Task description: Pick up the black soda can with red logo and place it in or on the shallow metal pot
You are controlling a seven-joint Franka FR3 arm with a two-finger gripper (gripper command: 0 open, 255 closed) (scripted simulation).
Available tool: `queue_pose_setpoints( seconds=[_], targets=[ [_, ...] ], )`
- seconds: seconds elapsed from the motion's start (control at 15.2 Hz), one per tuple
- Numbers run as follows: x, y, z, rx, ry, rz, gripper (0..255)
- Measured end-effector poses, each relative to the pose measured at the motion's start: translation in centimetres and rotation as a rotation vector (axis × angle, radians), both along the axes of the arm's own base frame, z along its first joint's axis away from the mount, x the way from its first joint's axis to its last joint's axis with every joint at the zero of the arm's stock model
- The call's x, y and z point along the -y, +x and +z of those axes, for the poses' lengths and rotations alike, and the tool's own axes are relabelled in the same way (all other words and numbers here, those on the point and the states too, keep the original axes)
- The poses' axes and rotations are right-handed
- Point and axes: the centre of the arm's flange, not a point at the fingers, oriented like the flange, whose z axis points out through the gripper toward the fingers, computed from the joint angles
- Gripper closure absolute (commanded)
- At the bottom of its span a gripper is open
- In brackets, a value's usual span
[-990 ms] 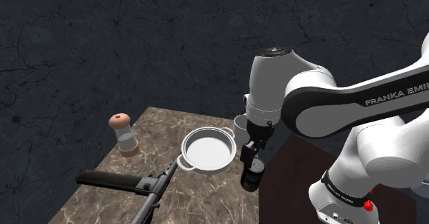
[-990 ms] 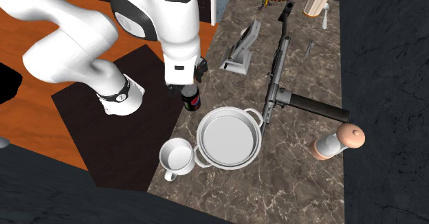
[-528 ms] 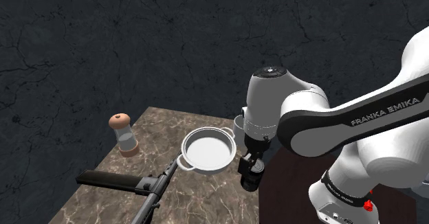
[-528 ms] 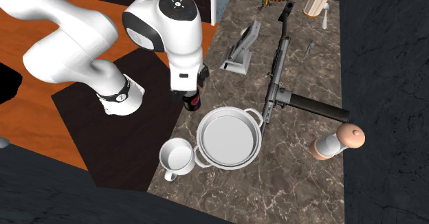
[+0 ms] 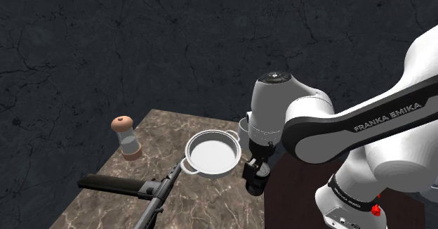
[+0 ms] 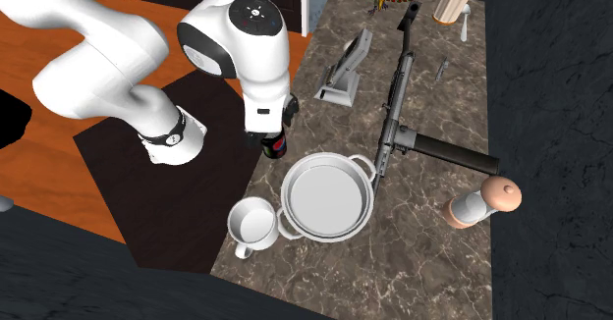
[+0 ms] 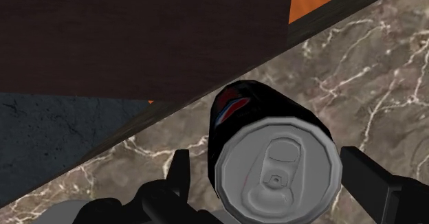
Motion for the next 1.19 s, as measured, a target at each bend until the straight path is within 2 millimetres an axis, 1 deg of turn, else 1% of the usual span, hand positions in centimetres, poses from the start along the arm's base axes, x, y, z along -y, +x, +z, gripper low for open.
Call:
queue_pose_setpoints(
  seconds=[0.07,0.73,0.86,1.19],
  targets=[
    [0.0,0.0,0.0,0.000,0.000,0.000,255],
    [0.0,0.0,0.0,0.000,0.000,0.000,255],
    [0.0,0.0,0.6,0.000,0.000,0.000,255],
    [0.0,0.0,3.1,0.000,0.000,0.000,255]
  ],
)
